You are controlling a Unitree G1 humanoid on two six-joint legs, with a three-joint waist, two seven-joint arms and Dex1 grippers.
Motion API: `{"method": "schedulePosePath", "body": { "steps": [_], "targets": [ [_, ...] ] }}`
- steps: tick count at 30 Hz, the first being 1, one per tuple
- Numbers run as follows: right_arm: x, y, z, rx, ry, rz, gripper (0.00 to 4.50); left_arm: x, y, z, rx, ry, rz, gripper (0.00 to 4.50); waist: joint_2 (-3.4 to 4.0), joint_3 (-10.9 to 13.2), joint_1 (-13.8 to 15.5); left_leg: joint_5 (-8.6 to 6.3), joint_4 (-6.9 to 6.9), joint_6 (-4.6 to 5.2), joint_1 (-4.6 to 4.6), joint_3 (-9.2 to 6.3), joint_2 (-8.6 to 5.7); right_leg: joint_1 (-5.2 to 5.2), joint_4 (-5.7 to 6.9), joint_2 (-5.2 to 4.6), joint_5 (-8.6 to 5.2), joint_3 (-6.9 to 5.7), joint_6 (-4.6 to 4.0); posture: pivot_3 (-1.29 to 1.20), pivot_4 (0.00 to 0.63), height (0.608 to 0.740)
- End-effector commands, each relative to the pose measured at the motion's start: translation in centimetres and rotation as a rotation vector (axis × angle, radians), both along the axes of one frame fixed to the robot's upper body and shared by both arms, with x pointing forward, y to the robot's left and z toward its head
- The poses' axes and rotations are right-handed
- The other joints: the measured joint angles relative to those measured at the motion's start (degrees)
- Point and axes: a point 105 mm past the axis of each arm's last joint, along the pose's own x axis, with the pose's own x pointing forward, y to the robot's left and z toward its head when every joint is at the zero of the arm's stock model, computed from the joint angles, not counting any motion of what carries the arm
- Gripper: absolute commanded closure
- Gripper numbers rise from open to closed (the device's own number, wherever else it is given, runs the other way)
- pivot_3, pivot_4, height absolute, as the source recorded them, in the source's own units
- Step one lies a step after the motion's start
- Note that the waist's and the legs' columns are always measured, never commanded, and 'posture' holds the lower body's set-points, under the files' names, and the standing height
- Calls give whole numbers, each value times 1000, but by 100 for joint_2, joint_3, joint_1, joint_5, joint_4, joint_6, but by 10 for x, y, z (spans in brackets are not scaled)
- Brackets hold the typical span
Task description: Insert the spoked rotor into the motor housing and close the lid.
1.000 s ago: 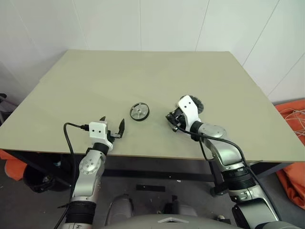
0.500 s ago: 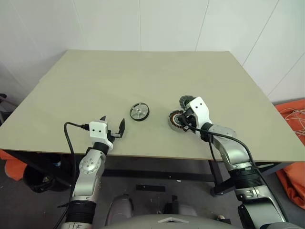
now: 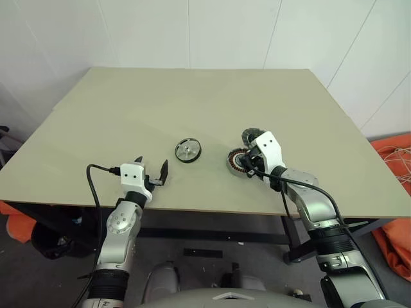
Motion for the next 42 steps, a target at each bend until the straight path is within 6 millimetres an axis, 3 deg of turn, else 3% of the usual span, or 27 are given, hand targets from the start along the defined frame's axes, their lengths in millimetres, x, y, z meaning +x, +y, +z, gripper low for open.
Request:
{"method": "schedulePosePath", "body": {
  "steps": [1, 3, 12, 16, 19, 28, 42],
  "targets": [
    [4, 1, 14, 24, -53, -4, 3923, 4, 0, 12, 6, -51, -4, 0, 0, 0, 0, 0, 0, 0, 0, 0, 0, 0, 0, 0, 0, 0, 0, 0, 0, 740],
    [5, 0, 14, 17, -57, -10, 3923, 4, 0, 12, 6, -51, -4, 0, 0, 0, 0, 0, 0, 0, 0, 0, 0, 0, 0, 0, 0, 0, 0, 0, 0, 740],
    [7, -3, 17, 0, -76, -22, 845, 4, -1, 12, 4, -49, -5, 0, 0, 0, 0, 0, 0, 0, 0, 0, 0, 0, 0, 0, 0, 0, 0, 0, 0, 740],
    [4, 0, 23, 40, -79, -3, 845, 4, -1, 11, 4, -48, -7, 0, 0, 0, 0, 0, 0, 0, 0, 0, 0, 0, 0, 0, 0, 0, 0, 0, 0, 740],
    [2, 3, 29, 71, -82, 10, 1478, 4, -1, 11, 5, -47, -8, 0, 0, 0, 0, 0, 0, 0, -1, 0, 0, -1, 0, 0, 0, 0, 0, 0, 0, 740],
    [3, 5, 32, 78, -81, 6, 4486, 4, -1, 11, 4, -45, -6, 0, 0, 0, 2, 0, 0, 0, 0, 0, 0, 0, 0, 0, 0, 0, 0, 0, 0, 740],
    [13, -3, 27, 9, -76, -59, 4486, 4, -1, 11, 3, -47, -2, 0, 0, 0, 0, 0, 0, 0, 0, 0, 0, -1, 0, 0, -8, 0, 14, 0, 0, 740]
  ]
}}
